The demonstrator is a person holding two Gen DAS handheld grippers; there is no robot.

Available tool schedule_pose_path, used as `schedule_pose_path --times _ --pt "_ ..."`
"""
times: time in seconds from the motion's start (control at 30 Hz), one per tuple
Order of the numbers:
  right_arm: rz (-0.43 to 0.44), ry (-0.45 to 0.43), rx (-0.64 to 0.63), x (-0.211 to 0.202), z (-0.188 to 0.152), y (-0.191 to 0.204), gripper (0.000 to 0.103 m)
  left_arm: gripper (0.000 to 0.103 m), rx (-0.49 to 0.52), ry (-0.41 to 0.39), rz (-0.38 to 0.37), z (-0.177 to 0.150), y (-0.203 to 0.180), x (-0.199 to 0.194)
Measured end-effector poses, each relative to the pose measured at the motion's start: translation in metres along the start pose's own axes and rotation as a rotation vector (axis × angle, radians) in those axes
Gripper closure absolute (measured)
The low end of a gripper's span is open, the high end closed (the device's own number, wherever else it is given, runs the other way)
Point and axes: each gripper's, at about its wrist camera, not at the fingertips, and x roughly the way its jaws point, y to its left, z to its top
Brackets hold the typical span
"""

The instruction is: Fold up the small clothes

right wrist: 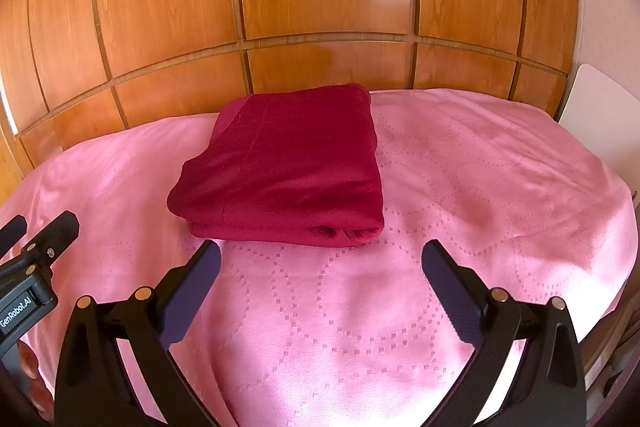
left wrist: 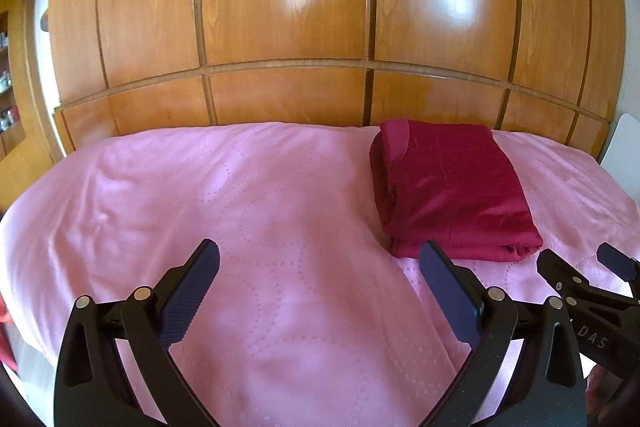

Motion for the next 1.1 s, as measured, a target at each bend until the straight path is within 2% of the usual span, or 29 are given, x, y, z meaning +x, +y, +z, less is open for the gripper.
schedule_pose_path --times 1.1 --pt "0.036 0.022 -0.024 0.008 0.0006 -0.0037 0.003 0.004 -0.015 -0.015 0.004 0.0017 0.0025 -0.009"
